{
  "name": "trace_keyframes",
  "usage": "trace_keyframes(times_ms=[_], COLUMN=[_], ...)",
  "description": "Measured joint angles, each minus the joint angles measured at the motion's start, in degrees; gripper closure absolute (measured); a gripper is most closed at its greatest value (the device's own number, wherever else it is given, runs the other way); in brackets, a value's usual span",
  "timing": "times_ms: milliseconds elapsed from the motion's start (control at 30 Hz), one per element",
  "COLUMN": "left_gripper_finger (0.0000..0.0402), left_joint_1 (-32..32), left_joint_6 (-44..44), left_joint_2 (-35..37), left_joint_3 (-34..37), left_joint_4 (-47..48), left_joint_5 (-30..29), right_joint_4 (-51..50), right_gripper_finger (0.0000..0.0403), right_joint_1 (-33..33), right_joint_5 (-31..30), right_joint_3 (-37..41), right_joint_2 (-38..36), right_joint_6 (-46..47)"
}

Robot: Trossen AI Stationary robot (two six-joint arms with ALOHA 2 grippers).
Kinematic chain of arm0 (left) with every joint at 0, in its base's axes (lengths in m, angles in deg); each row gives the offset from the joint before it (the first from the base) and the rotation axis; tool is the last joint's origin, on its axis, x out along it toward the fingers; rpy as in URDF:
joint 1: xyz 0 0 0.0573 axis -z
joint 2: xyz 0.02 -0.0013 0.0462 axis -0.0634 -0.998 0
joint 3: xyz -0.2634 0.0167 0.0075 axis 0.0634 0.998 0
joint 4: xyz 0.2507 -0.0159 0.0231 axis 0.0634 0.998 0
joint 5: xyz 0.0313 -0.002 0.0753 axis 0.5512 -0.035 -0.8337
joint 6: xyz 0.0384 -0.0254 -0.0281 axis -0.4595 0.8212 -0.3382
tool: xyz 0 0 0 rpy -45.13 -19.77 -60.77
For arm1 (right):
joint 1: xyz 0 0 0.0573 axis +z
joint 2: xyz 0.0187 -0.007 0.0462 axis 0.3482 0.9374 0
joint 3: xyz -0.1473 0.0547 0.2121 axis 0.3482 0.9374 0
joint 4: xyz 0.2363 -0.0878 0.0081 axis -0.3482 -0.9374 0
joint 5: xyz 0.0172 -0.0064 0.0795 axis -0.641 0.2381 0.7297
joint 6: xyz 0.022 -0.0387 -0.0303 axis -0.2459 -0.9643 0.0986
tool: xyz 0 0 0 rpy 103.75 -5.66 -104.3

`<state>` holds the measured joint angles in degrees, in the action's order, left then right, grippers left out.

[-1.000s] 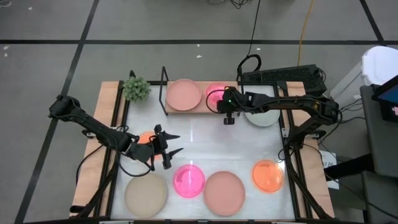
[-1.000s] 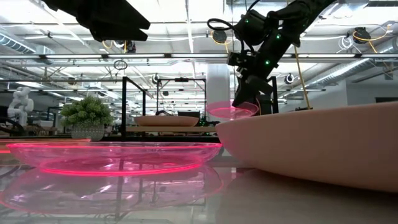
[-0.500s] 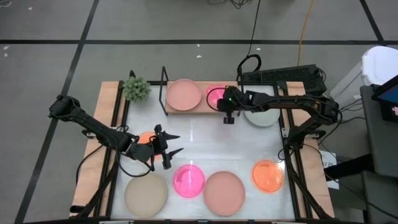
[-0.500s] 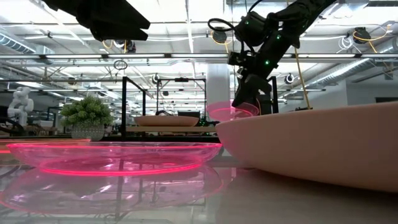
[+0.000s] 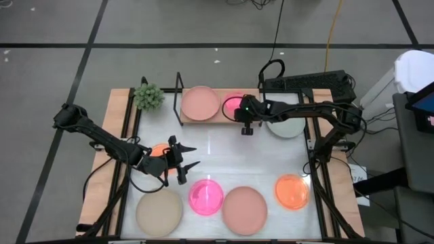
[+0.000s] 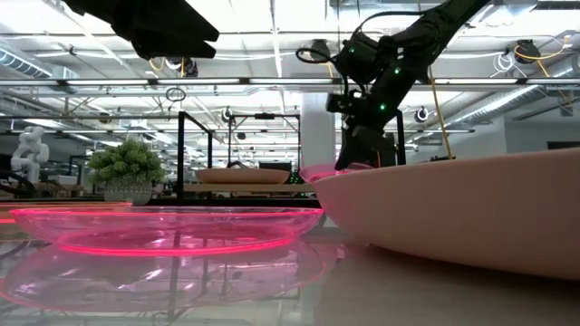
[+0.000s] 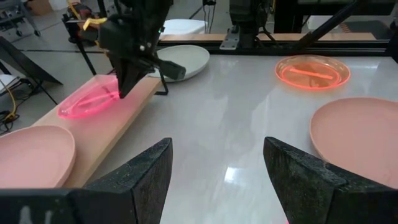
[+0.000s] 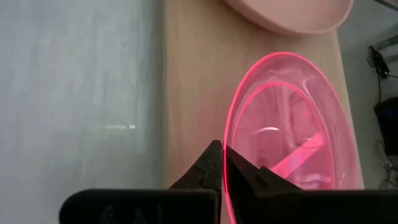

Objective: Place and stack plates onto a shelf
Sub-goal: Put the top pink plate on the shelf

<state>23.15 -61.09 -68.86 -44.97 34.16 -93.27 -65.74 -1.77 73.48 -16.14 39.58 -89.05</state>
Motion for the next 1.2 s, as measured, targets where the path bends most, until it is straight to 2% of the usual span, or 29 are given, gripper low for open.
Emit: trace_keyframes(times_ms=[100, 500, 1000, 1200], left_gripper_finger=[0.0144, 0.0144, 0.0144, 0.0144], left_joint_1=[0.0, -0.1, -0.1, -0.1], left_joint_6=[0.0, -1.1, -1.5, -1.4], left_joint_2=[0.0, 0.0, 0.0, 0.0], left_joint_3=[0.0, 0.0, 0.0, 0.0], left_joint_4=[0.0, -1.3, -1.4, -1.3], left_joint_5=[0.0, 0.0, 0.0, 0.0], right_joint_4=[-1.1, -2.4, -0.3, -1.6], right_gripper_finger=[0.0403, 0.0398, 0.0341, 0.0332], right_joint_1=[0.0, 0.0, 0.3, 3.0], right_joint_5=[-2.1, -2.1, -2.1, -2.2], right_joint_3=[0.0, 0.0, 0.0, 0.0], right_joint_2=[0.3, 0.2, 0.2, -2.7], right_joint_6=[0.0, 0.3, 2.5, 6.5])
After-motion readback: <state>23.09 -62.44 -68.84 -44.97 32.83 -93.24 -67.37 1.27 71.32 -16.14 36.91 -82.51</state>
